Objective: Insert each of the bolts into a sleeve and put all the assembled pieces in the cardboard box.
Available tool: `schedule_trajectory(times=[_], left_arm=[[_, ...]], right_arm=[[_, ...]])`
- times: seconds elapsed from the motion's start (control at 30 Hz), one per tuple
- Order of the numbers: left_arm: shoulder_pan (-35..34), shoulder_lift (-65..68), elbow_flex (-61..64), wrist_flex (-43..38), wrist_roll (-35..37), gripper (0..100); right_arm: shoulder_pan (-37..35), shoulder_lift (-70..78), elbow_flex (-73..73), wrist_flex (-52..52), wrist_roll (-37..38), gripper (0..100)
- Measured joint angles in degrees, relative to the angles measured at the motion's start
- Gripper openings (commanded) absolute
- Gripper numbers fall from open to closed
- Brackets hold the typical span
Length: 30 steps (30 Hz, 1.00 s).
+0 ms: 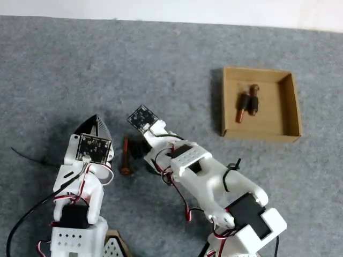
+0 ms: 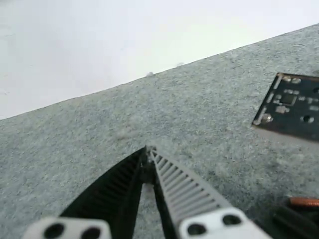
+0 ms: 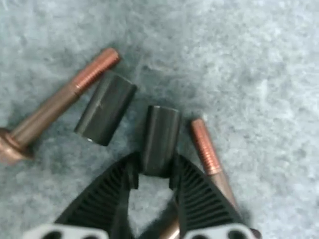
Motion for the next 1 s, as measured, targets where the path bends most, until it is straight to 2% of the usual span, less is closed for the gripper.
schedule_trajectory(times=[0.33,0.8,0.87,1.0], left_arm=[[0.00,0.00,0.00,0.00,0.00,0],[0.00,0.00,0.00,0.00,0.00,0],[0.00,0.00,0.00,0.00,0.00,0],[0.00,0.00,0.00,0.00,0.00,0]], right_arm=[[0.79,-4.31,1.05,1.41,0.18,0.5],[2.20,-39.74,19.87,1.93,0.18,0.5],[3.34,-42.64,20.92,4.66,0.18,0.5],[7.30,-45.89,21.45,16.62,0.18,0.5]])
